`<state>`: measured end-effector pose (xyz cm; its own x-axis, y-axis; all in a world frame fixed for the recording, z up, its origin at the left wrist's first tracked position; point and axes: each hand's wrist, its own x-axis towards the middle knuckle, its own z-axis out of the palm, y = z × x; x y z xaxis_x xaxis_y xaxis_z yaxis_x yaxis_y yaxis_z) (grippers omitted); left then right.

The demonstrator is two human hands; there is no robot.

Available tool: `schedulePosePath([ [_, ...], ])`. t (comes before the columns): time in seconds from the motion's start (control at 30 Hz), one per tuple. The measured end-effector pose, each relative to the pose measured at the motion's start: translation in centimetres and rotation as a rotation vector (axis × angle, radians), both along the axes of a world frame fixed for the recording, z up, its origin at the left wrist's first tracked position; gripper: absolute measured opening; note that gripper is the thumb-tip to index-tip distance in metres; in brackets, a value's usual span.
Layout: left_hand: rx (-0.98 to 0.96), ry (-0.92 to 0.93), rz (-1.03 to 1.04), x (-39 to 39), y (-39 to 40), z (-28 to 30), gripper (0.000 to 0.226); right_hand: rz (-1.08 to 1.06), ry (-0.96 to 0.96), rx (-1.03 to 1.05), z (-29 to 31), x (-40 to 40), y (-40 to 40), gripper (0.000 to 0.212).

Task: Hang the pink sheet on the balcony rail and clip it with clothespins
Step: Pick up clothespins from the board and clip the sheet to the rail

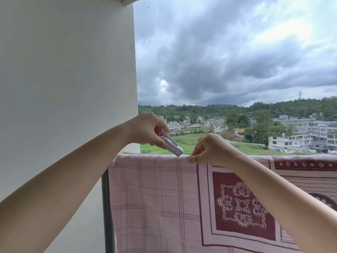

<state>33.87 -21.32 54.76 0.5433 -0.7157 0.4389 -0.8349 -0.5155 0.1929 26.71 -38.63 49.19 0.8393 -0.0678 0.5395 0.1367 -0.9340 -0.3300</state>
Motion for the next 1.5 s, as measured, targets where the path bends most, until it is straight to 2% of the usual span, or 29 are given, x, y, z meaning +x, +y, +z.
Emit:
schedulePosePath([
  [0.07,0.043,-0.050,0.047,-0.3,-0.2,0.0,0.046,-0.002,0.001,-0.003,0.0,0.1,0.0,0.017],
  [0.2,0.081,-0.156,0.081,-0.8,-0.8,0.4,0.038,0.014,-0.014,-0.031,0.2,0.3,0.0,0.016],
  [0.43,0.153,-0.093,0.019,-0.6,-1.7,1.3,0.032,0.017,-0.092,-0.027,-0.1,0.3,-0.3,0.016],
  [0.6,0.173,0.033,-0.001,-0.6,-2.2,2.7,0.025,0.034,-0.081,-0.016,-0.2,0.1,-0.3,0.018],
  [0.8,0.160,0.095,-0.023,-0.8,-3.0,3.8,0.021,0.036,-0.098,-0.052,-0.4,0.1,-0.4,0.020],
  [1.07,0.218,0.073,0.001,-0.9,-3.8,3.9,0.020,0.066,-0.091,-0.124,-0.4,-0.4,-0.3,0.018],
  [1.2,0.281,0.109,0.008,-0.8,-4.3,4.1,0.021,0.067,-0.148,-0.140,-0.7,-0.3,-0.3,0.019],
  [1.4,0.206,0.209,-0.031,-0.2,-4.6,4.8,0.018,0.054,-0.204,-0.140,-0.9,-0.2,-0.3,0.022],
  [1.5,0.228,0.209,-0.034,-0.1,-5.0,4.5,0.016,0.035,-0.210,-0.137,-0.9,-0.3,-0.3,0.021],
])
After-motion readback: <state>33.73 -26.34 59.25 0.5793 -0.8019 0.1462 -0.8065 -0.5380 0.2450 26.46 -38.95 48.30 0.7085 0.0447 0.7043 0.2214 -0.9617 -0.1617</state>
